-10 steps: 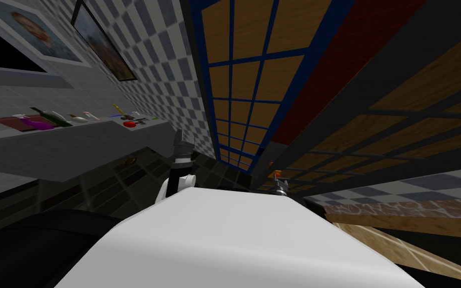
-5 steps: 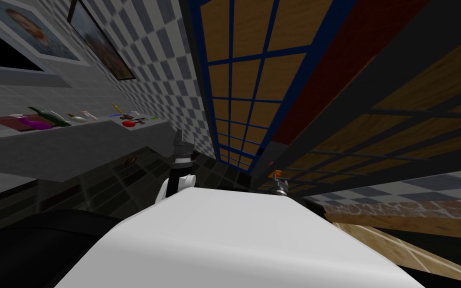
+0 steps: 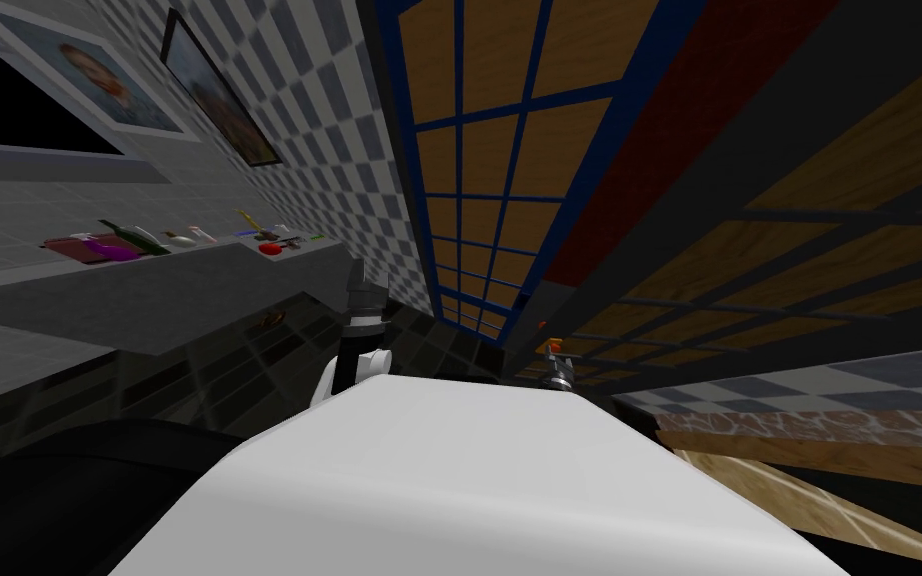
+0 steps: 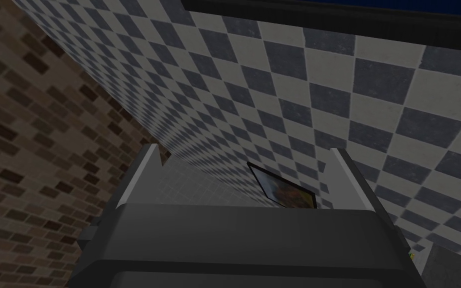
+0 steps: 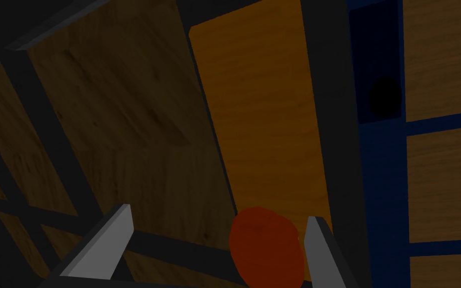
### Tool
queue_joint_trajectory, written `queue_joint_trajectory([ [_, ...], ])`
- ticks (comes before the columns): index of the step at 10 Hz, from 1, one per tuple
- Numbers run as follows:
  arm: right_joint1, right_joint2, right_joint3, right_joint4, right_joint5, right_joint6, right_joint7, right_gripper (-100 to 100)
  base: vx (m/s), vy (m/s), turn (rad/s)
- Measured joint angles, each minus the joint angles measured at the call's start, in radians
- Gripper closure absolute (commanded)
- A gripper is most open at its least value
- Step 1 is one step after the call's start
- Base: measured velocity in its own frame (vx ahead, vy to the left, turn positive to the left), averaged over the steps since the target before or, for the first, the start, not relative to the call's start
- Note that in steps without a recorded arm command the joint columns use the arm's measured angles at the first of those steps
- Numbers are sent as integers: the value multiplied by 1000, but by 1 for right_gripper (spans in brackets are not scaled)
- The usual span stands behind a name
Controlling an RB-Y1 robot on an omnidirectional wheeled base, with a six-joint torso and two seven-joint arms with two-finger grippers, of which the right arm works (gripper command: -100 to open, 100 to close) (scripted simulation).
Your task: Pull the door open
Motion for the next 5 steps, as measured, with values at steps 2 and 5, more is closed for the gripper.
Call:
queue_joint_trajectory([
  [2,3,-3,12,-5,-9,8,-50,100,-23,-11,51],
  [5,24,7,35,-47,-21,27,-125,100,-25,-20,36],
])
